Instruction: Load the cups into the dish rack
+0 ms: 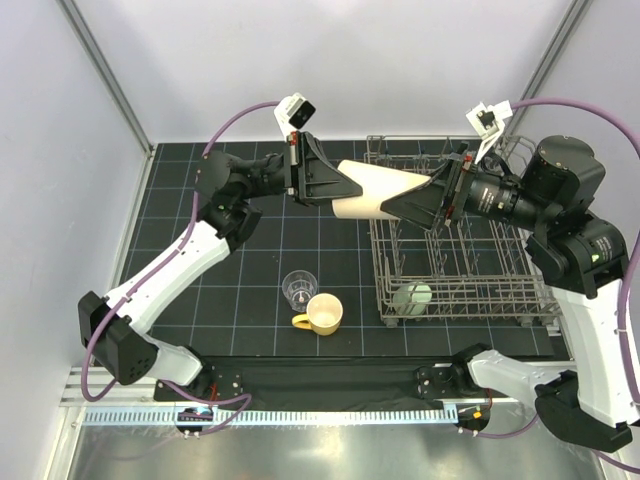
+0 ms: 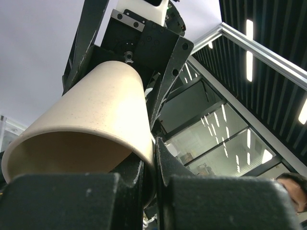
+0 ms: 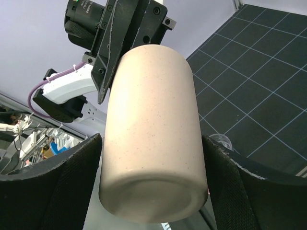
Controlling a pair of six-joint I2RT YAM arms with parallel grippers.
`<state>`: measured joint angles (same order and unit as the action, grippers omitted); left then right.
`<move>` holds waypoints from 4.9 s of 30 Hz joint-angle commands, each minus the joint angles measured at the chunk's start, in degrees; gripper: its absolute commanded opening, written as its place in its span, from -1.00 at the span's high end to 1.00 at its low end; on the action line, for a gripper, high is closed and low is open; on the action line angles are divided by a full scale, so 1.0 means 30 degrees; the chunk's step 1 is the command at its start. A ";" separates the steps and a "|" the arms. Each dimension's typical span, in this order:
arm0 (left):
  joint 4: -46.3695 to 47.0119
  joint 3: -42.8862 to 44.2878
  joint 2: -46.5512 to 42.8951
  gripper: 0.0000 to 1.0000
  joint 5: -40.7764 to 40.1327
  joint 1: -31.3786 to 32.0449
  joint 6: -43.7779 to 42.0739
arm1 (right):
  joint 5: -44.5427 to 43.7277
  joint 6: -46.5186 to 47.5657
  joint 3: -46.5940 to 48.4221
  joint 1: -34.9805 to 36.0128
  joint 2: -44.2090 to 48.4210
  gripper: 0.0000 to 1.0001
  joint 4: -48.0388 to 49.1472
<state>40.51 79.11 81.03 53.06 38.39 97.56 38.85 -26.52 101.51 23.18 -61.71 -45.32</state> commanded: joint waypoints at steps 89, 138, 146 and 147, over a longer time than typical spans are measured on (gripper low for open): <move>-2.9617 0.2723 -0.0967 -0.57 -0.7898 -0.5327 -1.7461 | -1.5177 0.2074 -0.3361 -0.5382 -0.3921 0.92 -1.4336; -3.0027 0.0027 -0.0176 -0.59 -0.7637 -0.6381 -1.7812 | -1.4650 0.0989 -1.1309 -0.5675 -0.1988 0.92 -1.4395; -3.0028 0.0318 0.0292 -0.59 -0.7315 -0.6616 -1.7930 | -1.4882 0.0844 -1.1514 -0.5646 -0.2015 0.92 -1.4366; -3.0114 0.0406 0.0322 -0.59 -0.7286 -0.6616 -1.7930 | -1.4971 0.0814 -1.1514 -0.5675 -0.2075 0.92 -1.4308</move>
<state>-50.43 78.81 82.65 30.02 18.94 44.80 -4.99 -23.90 66.89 6.35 -67.64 -77.14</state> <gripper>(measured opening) 0.792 0.706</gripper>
